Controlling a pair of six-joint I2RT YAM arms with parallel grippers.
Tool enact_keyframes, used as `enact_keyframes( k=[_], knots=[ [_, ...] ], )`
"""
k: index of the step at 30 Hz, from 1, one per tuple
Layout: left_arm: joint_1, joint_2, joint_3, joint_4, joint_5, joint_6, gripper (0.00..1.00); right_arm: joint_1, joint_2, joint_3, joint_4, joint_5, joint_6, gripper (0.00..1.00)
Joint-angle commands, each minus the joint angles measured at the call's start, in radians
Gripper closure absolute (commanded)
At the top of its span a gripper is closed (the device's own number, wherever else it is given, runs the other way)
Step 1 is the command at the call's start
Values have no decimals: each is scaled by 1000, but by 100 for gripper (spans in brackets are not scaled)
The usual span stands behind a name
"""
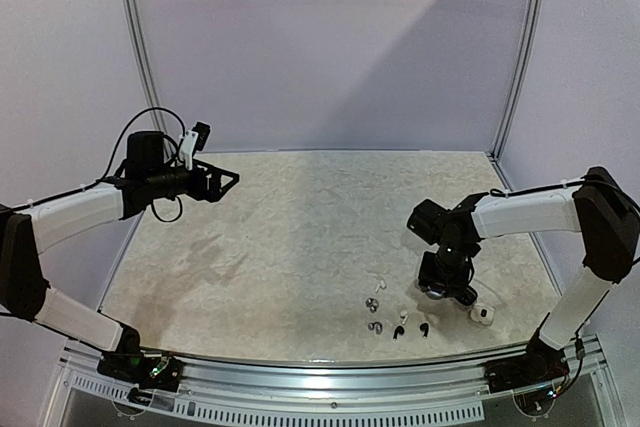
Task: Insert the wireless bluetooth earbuds into the charging case
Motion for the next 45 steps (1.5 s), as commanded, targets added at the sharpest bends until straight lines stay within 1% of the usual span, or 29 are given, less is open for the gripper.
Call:
enact_keyframes(
  k=[1,4,7,10,11,12,14,15,16,17,18,19,21,23,25,29,33,36,38,40,43,45],
  knots=[
    [-10,12,15,4,-5,17,1,8,18,-14,27,4,-37,64],
    [-9,10,17,12,13,24,1,8,4,15,22,35,-105,76],
    [-9,8,35,15,46,-8,1,11,-18,103,-3,106,-214,84],
    [-8,0,76,-3,109,-55,1,34,-35,244,43,188,-412,90],
    [-8,-5,98,-24,124,-67,1,54,-45,287,83,216,-518,91],
    [-10,-8,121,-62,131,-78,1,77,-51,322,142,238,-588,92],
    [-20,-12,184,-167,152,-81,4,121,-57,380,281,238,-771,94],
    [-28,-14,214,-218,187,-68,5,139,-52,401,354,228,-914,95],
    [-40,-17,245,-265,207,-59,8,157,-45,425,414,210,-1028,96],
    [-53,-22,274,-309,241,-46,14,172,-34,445,472,182,-1115,96],
    [-68,-24,301,-353,283,-28,18,187,-16,467,522,156,-1248,97],
    [-80,-24,327,-388,341,-18,21,203,-6,483,573,135,-1319,98],
    [-99,-27,366,-438,430,-17,22,226,12,497,678,94,-1455,100],
    [-118,-31,384,-471,461,-24,22,247,22,494,802,68,-1593,100],
    [-145,-32,396,-512,449,-16,19,266,36,498,867,42,-1675,100],
    [-188,-38,396,-521,411,-2,15,317,87,547,898,31,-1760,99],
    [-197,-38,403,-513,405,-27,15,358,136,569,952,67,-1804,99],
    [-199,-44,393,-521,402,-10,18,384,172,602,979,119,-1833,99],
    [-202,-42,379,-527,425,18,18,394,200,631,974,141,-1842,100],
    [-202,-40,362,-530,410,27,22,403,225,645,976,155,-1845,100],
    [-203,-33,359,-551,383,31,31,413,243,657,987,168,-1848,100],
    [-203,-31,360,-555,386,41,40,417,245,663,984,164,-1847,100]
  ],
)
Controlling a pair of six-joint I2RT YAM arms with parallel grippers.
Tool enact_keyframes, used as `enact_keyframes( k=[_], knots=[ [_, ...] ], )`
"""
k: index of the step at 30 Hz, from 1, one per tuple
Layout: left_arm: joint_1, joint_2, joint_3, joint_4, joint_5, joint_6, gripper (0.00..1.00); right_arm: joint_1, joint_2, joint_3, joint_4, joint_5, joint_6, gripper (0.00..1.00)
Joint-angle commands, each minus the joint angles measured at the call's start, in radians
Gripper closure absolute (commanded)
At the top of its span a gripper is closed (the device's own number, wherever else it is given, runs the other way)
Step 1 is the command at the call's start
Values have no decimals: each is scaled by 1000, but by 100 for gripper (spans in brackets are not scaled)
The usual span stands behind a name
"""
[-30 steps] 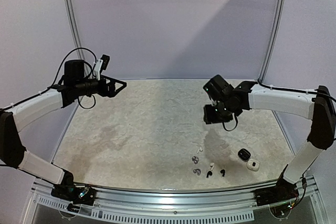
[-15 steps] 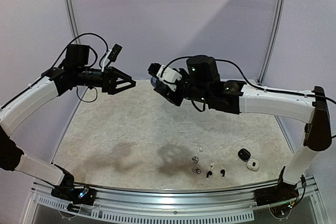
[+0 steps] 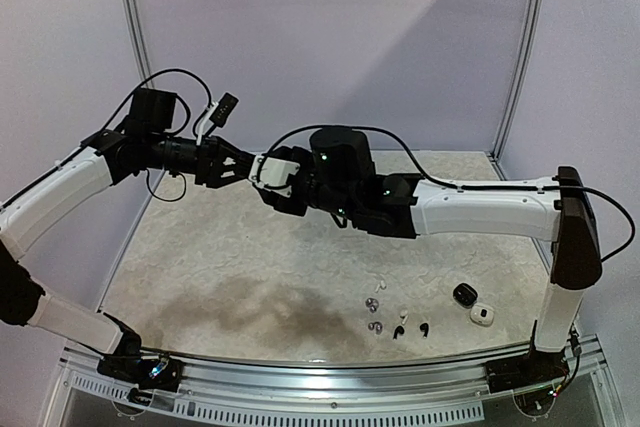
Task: Insert the wireless bluetooth earbuds into the charging case
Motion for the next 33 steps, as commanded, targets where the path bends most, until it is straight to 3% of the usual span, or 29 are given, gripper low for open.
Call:
enact_keyframes(
  k=[1,4,7,10,12,13,15,19,20,22,26,28,30,33],
  knots=[
    [-14,1,-16,-38,-4,38,47,10,26,40,31,31,-18,100],
    [-14,1,-19,-39,8,49,75,10,29,46,28,32,-26,100],
    [-7,0,-19,-40,14,53,98,11,34,50,28,38,-34,100],
    [2,-3,-23,-39,32,59,100,11,39,51,34,49,-23,97],
    [8,-5,-27,-32,51,60,100,10,38,51,41,69,1,89],
    [11,-5,-29,-27,58,60,100,11,36,51,47,81,17,82],
    [16,-5,-35,-15,74,63,100,8,30,47,43,91,59,58],
    [29,-10,-47,31,118,79,100,-30,-19,36,-55,6,215,4],
    [32,-13,-51,45,125,88,100,-44,-39,29,-84,-22,266,2],
    [36,-22,-64,79,140,126,100,-87,-90,1,-140,-154,401,1],
    [36,-48,-107,169,205,220,100,-194,-167,-52,-157,-578,650,1],
    [35,-47,-128,222,246,240,100,-234,-162,-44,-157,-685,791,3],
    [30,-37,-147,299,280,201,100,-259,-135,-34,-156,-783,876,12],
    [27,-28,-170,393,305,140,100,-265,-99,-36,-119,-864,932,20]
  ],
)
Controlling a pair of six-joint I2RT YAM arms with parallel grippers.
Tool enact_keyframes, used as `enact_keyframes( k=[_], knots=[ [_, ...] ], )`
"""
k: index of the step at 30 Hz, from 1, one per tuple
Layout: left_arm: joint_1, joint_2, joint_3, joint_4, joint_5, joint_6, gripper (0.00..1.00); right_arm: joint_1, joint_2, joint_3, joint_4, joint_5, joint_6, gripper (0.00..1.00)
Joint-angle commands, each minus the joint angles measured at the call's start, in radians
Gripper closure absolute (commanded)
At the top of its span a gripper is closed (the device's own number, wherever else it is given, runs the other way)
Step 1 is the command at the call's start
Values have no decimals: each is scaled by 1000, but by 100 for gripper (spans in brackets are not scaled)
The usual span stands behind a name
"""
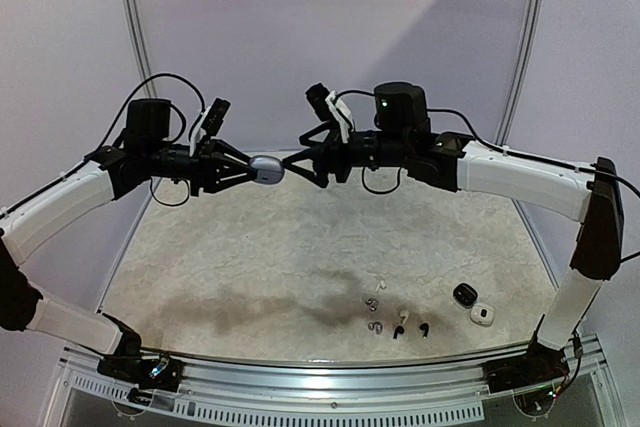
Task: Insert the wireless bluetooth earbuds into the charging case
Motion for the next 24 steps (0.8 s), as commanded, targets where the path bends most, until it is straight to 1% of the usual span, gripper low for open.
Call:
enact_keyframes(
  k=[1,5,10,11,13,15,20,24],
  knots=[
    [-2,3,-45,178,86,-53,100,-10,44,2,25,-235,214,22],
    [-5,1,-69,211,77,-92,100,-8,68,3,83,-284,245,30],
    [-6,-5,-86,268,59,-134,100,-1,75,8,94,-297,217,39],
    [-9,-5,-89,275,59,-138,100,3,75,16,86,-297,207,43],
    [-8,-8,-91,294,60,-150,100,5,84,35,68,-300,187,56],
    [-8,-6,-92,303,62,-152,100,5,93,52,57,-305,184,67],
    [-8,-2,-90,304,71,-175,100,5,94,70,24,-305,153,83],
    [-8,1,-92,301,81,-176,100,6,87,72,32,-312,154,92]
  ],
)
